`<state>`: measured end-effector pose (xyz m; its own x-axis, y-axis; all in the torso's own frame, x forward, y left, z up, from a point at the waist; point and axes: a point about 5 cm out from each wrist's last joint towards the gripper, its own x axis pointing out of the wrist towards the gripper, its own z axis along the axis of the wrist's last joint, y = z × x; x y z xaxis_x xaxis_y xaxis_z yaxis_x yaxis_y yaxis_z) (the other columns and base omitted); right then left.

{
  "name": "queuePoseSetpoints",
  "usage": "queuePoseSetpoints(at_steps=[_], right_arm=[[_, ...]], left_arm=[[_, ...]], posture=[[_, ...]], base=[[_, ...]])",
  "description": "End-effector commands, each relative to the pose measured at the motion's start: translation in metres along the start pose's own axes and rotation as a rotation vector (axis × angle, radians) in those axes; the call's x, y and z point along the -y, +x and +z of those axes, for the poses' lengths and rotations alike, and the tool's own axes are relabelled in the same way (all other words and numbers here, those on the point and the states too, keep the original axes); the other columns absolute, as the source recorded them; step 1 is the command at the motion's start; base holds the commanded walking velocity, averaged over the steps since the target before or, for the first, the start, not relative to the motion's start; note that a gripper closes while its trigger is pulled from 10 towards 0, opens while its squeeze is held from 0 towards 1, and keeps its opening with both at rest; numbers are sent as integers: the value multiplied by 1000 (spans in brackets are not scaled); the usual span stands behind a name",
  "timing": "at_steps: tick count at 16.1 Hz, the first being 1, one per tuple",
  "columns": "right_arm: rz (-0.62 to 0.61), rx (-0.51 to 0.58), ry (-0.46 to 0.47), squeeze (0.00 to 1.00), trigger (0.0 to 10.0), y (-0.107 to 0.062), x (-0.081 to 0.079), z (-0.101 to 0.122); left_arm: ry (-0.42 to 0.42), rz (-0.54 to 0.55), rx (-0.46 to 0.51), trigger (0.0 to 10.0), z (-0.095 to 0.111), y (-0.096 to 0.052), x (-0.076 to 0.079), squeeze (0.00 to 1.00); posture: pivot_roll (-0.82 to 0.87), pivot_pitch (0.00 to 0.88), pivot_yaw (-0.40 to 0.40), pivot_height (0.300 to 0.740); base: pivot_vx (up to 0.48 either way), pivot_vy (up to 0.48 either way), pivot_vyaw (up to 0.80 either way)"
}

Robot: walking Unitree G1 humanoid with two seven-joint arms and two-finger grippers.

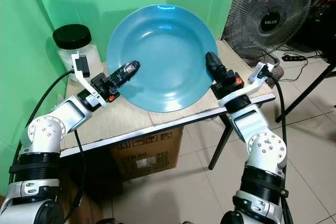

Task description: Setting the table

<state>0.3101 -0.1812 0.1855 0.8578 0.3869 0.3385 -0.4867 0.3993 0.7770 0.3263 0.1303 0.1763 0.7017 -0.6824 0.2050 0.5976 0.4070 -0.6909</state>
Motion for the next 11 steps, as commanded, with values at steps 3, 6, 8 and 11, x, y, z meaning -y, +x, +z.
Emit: queuePoseSetpoints(at_steps=[3,6,8,11], right_arm=[[14,28,-15,0,0,1,-3,4],[16,32,-16,0,0,0,-3,5],[21,43,-12,0,0,0,-4,7],[25,50,-11,0,0,-1,-4,8]], left_arm=[[17,-23,-2,0,4,3,5,0],[19,-12,2,0,6,2,4,0],[19,-9,2,0,6,1,3,0],[20,-2,1,0,6,1,2,0]], posture=[[17,0,10,740],[17,0,11,740],[16,0,11,740],[16,0,11,740]], base=[[0,0,0],[0,0,0],[0,0,0],[0,0,0]])
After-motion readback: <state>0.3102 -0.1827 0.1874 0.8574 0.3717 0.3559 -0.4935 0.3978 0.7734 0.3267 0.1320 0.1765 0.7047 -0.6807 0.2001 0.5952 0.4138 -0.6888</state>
